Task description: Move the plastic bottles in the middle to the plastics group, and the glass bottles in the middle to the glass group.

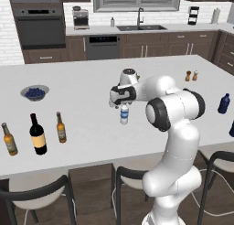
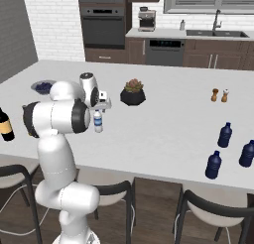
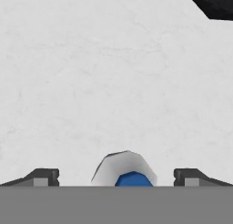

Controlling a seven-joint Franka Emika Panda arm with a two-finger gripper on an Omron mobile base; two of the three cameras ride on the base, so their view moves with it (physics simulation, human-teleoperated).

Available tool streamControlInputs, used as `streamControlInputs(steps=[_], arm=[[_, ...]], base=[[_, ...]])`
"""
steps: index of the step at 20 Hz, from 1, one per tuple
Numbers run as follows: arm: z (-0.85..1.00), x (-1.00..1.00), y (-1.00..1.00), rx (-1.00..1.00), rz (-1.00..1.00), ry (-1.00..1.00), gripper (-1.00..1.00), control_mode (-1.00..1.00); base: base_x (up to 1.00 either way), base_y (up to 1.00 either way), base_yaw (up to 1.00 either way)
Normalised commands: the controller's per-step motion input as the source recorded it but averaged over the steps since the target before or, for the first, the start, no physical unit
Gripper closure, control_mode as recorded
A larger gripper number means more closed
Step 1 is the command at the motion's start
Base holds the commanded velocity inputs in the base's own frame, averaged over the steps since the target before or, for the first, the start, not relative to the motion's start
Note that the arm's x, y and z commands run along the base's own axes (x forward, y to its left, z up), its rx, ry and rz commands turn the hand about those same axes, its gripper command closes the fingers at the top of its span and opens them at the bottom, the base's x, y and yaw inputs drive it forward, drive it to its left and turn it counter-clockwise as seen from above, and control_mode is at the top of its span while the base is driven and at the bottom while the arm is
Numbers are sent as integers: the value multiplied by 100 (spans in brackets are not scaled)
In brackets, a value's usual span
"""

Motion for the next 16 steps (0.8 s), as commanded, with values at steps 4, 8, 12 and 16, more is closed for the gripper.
streamControlInputs(steps=[4,8,12,16], arm=[[-14,0,0,0,0,0,-100,-100],[-12,0,0,0,0,2,-100,-100],[-10,0,0,0,0,0,-100,-100],[0,0,0,0,0,0,100,-100]], base=[[0,0,0],[0,0,0],[0,0,0],[0,0,0]])
